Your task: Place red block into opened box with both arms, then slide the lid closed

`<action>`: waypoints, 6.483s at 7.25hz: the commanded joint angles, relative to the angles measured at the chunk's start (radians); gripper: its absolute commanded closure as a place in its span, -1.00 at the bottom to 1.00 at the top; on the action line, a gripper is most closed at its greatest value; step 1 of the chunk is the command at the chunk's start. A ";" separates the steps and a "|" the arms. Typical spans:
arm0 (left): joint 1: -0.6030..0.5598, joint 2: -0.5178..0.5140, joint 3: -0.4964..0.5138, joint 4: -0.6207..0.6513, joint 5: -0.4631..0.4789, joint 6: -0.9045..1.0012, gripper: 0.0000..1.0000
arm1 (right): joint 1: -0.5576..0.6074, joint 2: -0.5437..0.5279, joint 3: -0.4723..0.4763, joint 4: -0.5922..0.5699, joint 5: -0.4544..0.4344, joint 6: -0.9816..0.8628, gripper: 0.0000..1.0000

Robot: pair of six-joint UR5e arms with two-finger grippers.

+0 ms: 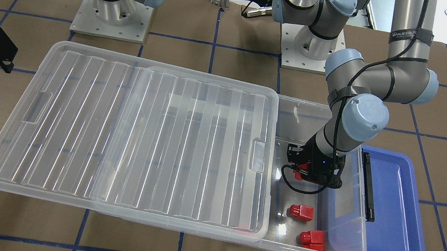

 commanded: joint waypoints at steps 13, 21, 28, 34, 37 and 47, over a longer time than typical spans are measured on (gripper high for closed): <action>-0.016 0.071 0.126 -0.214 0.014 -0.067 -1.00 | -0.002 0.006 0.002 -0.001 -0.001 -0.001 -1.00; -0.122 0.237 0.401 -0.535 0.068 -0.198 -1.00 | -0.060 0.061 0.110 -0.088 -0.008 0.001 -1.00; -0.094 0.271 0.354 -0.501 0.070 -0.195 -1.00 | -0.071 0.065 0.244 -0.207 -0.076 0.004 -1.00; -0.096 0.267 0.354 -0.501 0.071 -0.195 -1.00 | 0.028 0.089 0.241 -0.259 -0.033 0.111 -1.00; -0.096 0.268 0.354 -0.501 0.071 -0.196 -1.00 | 0.137 0.114 0.239 -0.312 -0.032 0.241 -1.00; -0.103 0.273 0.352 -0.501 0.073 -0.196 -1.00 | 0.208 0.124 0.226 -0.331 0.017 0.321 -1.00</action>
